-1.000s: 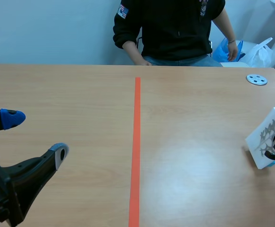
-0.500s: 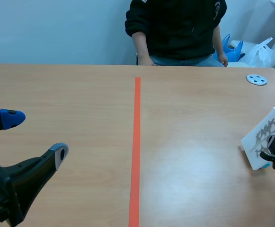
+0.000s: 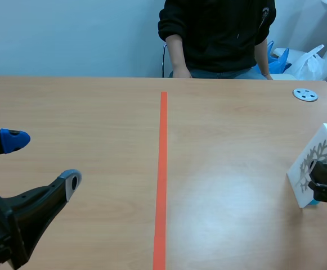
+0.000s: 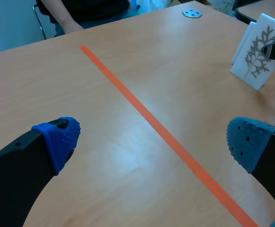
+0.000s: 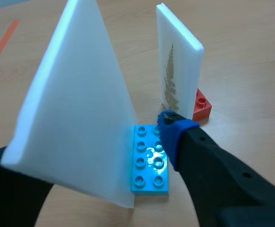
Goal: Sort the leaf by its shape. The table is split by an orange tape line. A compound leaf with several leaflets goes to the left side, a simple leaf with one blade goes to the right side. Return to the home posture when a red brick is placed on the table.
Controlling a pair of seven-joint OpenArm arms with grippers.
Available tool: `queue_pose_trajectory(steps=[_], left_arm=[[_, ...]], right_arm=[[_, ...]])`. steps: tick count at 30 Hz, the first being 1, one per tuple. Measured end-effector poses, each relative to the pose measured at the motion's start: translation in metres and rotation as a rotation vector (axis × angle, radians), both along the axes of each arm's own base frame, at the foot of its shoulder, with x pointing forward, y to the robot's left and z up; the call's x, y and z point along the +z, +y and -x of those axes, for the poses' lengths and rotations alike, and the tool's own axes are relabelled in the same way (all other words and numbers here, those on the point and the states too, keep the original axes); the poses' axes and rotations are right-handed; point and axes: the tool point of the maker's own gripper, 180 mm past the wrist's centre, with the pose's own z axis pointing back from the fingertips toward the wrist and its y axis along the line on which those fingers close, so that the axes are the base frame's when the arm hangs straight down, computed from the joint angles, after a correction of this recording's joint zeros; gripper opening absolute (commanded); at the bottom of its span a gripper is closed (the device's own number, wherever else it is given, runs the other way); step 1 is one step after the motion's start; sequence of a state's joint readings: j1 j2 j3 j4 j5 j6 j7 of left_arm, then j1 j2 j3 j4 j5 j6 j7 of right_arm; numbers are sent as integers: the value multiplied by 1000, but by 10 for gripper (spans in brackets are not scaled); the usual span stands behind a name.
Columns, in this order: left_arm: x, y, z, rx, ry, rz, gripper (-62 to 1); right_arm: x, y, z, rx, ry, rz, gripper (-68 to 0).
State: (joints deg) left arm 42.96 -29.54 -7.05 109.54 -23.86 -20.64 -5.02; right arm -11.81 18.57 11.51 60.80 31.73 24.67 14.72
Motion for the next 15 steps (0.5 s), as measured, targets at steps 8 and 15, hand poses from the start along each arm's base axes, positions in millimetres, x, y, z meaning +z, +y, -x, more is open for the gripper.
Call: queue_pose_trajectory(steps=[8, 15], left_arm=[[0, 0, 0, 0, -2, 0, 14], [0, 0, 0, 0, -2, 0, 14]], right_arm=[[13, -3, -3, -16, -74, 2, -229], [14, -2, -3, -5, -77, 20, -183]])
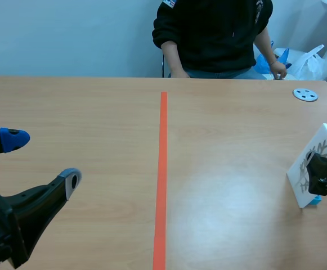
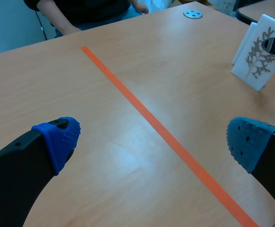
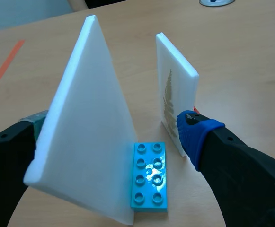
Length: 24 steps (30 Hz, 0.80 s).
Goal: Sort the leaf by its shape. The table is split by an orange tape line. A compound leaf with several leaflets goes to the left side, a simple leaf with one blade goes to the right side. Return to the home posture when a red brick is placed on the table.
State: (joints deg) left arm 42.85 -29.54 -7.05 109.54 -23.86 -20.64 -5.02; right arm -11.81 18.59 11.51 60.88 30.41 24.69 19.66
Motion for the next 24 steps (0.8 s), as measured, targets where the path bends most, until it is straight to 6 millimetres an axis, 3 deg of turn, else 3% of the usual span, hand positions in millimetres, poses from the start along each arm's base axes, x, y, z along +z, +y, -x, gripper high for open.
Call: queue_pose_trajectory(steps=[7, 12, 18, 24], left_arm=[[0, 0, 0, 0, 0, 0, 14], [0, 0, 0, 0, 0, 0, 14], [0, 0, 0, 0, 0, 0, 14], [0, 0, 0, 0, 0, 0, 14]], right_arm=[[17, 7, -8, 30, -40, 26, -20], [37, 20, -12, 78, -72, 49, -20], [56, 36, -3, 144, -42, 99, -20], [98, 40, 9, 170, -97, 177, -21]])
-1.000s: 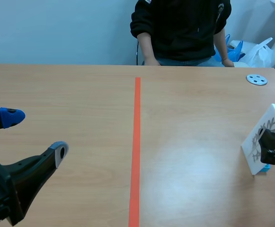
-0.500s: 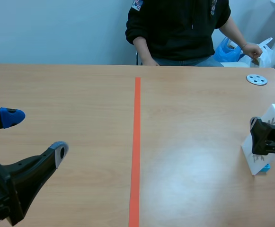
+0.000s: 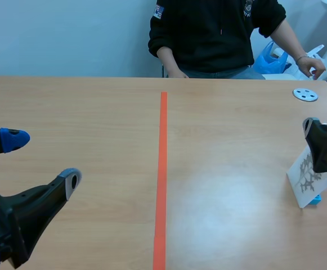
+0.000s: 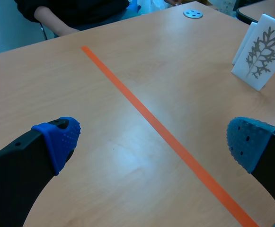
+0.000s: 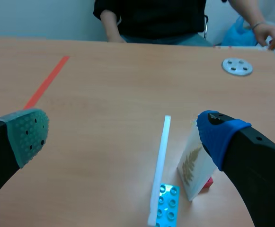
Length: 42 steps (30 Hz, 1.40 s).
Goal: Sort the leaf by its shape. The table is split by an orange tape line. A compound leaf with several leaflets goes to the left side, a simple leaf with one blade goes to the right side. Return to the home posture when a red brick is placed on the table.
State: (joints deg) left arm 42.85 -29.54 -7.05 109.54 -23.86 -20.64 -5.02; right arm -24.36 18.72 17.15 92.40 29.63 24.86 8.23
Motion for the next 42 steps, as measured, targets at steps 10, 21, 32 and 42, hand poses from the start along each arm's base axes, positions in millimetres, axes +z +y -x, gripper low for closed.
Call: queue_pose_trajectory(steps=[10, 21, 32, 42], left_arm=[[0, 0, 0, 0, 0, 0, 14], [0, 0, 0, 0, 1, 0, 14], [0, 0, 0, 0, 1, 0, 14], [0, 0, 0, 0, 1, 0, 14]], right_arm=[[31, 49, 32, 202, 2, 86, -20], [40, 69, 41, 311, -22, 71, -20], [28, 65, 35, 313, 42, 108, -23], [41, 116, 44, 406, 38, 131, -25]])
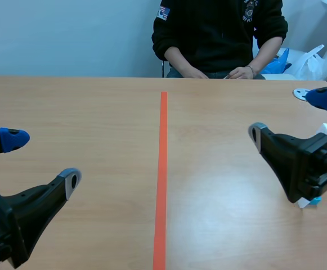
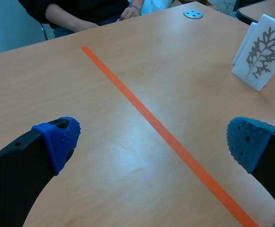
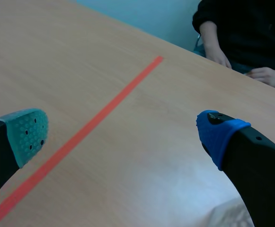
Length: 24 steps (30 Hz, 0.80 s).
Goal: Sort the leaf by its shape. The table is split by an orange tape line. A compound leaf with several leaflets goes to the left side, a simple leaf with one blade goes to the right side. Return to the home posture when a red brick is placed on the table.
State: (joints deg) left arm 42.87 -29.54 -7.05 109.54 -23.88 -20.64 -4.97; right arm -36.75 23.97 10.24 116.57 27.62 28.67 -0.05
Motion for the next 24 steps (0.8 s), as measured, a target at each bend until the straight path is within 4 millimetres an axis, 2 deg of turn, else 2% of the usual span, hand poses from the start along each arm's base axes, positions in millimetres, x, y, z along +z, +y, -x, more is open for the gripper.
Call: queue_pose_trajectory(steps=[5, 10, 24], left_arm=[[0, 0, 0, 0, 0, 0, 14], [0, 0, 0, 0, 0, 0, 14], [0, 0, 0, 0, 0, 0, 14]], right_arm=[[-13, 14, 12, 28, 57, -11, -25], [-20, 15, 19, 31, 88, -13, -25], [-17, 11, 16, 3, 69, -23, -25]])
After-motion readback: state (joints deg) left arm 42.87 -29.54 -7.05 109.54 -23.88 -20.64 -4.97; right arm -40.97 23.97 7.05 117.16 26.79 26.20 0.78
